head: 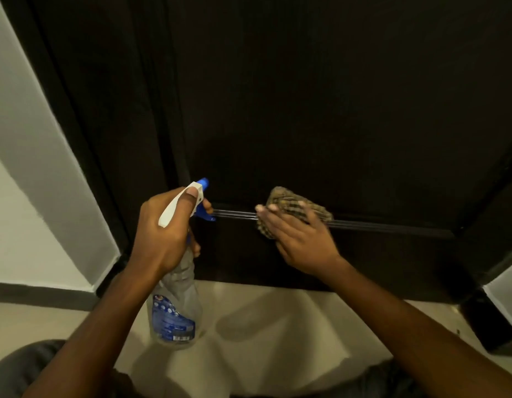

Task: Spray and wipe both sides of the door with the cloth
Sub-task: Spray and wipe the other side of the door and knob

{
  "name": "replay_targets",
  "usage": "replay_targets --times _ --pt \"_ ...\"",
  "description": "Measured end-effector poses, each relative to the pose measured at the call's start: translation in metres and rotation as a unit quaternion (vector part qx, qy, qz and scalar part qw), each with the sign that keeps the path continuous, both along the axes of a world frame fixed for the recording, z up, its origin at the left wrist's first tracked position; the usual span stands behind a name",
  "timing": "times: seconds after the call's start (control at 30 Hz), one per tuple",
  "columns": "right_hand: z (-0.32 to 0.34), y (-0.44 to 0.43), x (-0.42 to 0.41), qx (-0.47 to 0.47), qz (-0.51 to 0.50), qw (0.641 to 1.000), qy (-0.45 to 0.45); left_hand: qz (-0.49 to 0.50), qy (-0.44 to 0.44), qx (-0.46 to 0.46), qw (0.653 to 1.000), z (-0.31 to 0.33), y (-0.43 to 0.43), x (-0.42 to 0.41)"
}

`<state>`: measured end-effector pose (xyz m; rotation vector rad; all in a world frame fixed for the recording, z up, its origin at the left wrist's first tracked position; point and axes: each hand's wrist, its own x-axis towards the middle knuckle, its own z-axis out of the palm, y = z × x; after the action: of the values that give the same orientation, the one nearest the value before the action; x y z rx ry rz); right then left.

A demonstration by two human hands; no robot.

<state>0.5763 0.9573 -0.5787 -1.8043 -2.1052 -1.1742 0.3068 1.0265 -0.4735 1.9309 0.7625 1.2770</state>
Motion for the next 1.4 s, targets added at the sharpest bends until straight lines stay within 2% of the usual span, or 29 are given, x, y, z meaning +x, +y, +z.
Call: replay_targets --times 0.17,0.33,0.4,0.47,0.57,0.67,0.77,0.87,0.93,1.0,1.07,1.1,1.17,1.2,1.23,1.3,1.33,1.37,1.4 --pt "0.024 0.068 -0.073 -0.078 0.025 0.995 -0.057 0.037 -0.009 0.001 0.999 0.009 0.015 -0.034" --pt "0.058 0.092 -0.067 -0.122 0.033 0.978 -0.168 0.047 -0.032 -0.014 0.998 0.023 0.027 -0.047" --pt "0.075 0.097 -0.063 -0.090 0.044 0.981 -0.164 0.051 -0.046 -0.014 0.998 0.031 0.028 -0.050" --pt "0.111 0.102 -0.066 -0.019 0.053 0.989 -0.134 0.052 -0.054 -0.018 0.997 0.038 0.029 -0.053" --pt "0.204 0.110 -0.078 0.125 0.050 0.990 -0.049 0.051 -0.054 -0.032 0.997 0.049 0.033 -0.055" --pt "0.273 0.112 -0.086 0.209 -0.003 0.977 0.041 0.055 -0.056 -0.032 0.996 0.065 0.036 -0.057" --pt "0.252 0.118 -0.092 0.203 -0.007 0.979 0.020 0.053 -0.063 -0.031 0.996 0.079 0.043 -0.062" --pt "0.169 0.114 -0.084 0.079 0.036 0.989 -0.122 0.041 -0.058 -0.012 0.997 0.092 0.047 -0.064" --pt "0.122 0.095 -0.064 -0.022 0.039 0.974 -0.220 0.042 -0.060 -0.016 0.997 0.098 0.049 -0.063" --pt "0.104 0.068 -0.033 -0.038 0.031 0.970 -0.240 0.032 -0.056 -0.017 0.998 0.102 0.049 -0.057" --pt "0.114 0.043 0.000 0.027 0.016 0.979 -0.202 0.015 -0.048 -0.020 0.999 0.105 0.049 -0.048" --pt "0.127 0.031 0.016 0.070 0.002 0.985 -0.155 0.007 -0.050 -0.023 0.998 0.108 0.048 -0.044" --pt "0.171 0.016 0.032 0.159 -0.058 0.986 -0.003 -0.006 -0.060 -0.031 0.998 0.116 0.054 -0.045" --pt "0.200 0.016 0.027 0.218 -0.095 0.967 0.089 -0.015 -0.060 -0.033 0.998 0.121 0.060 -0.049" --pt "0.227 0.019 0.021 0.286 -0.131 0.932 0.181 -0.026 -0.058 -0.033 0.997 0.126 0.061 -0.049" --pt "0.276 0.039 0.000 0.406 -0.180 0.826 0.347 -0.037 -0.060 -0.030 0.997 0.132 0.062 -0.045" --pt "0.294 0.053 -0.015 0.446 -0.192 0.784 0.387 -0.039 -0.064 -0.026 0.997 0.137 0.062 -0.044" --pt "0.304 0.070 -0.033 0.458 -0.202 0.771 0.393 -0.040 -0.071 -0.024 0.996 0.144 0.063 -0.046" --pt "0.306 0.084 -0.049 0.439 -0.202 0.793 0.371 -0.040 -0.073 -0.021 0.996 0.149 0.061 -0.046"
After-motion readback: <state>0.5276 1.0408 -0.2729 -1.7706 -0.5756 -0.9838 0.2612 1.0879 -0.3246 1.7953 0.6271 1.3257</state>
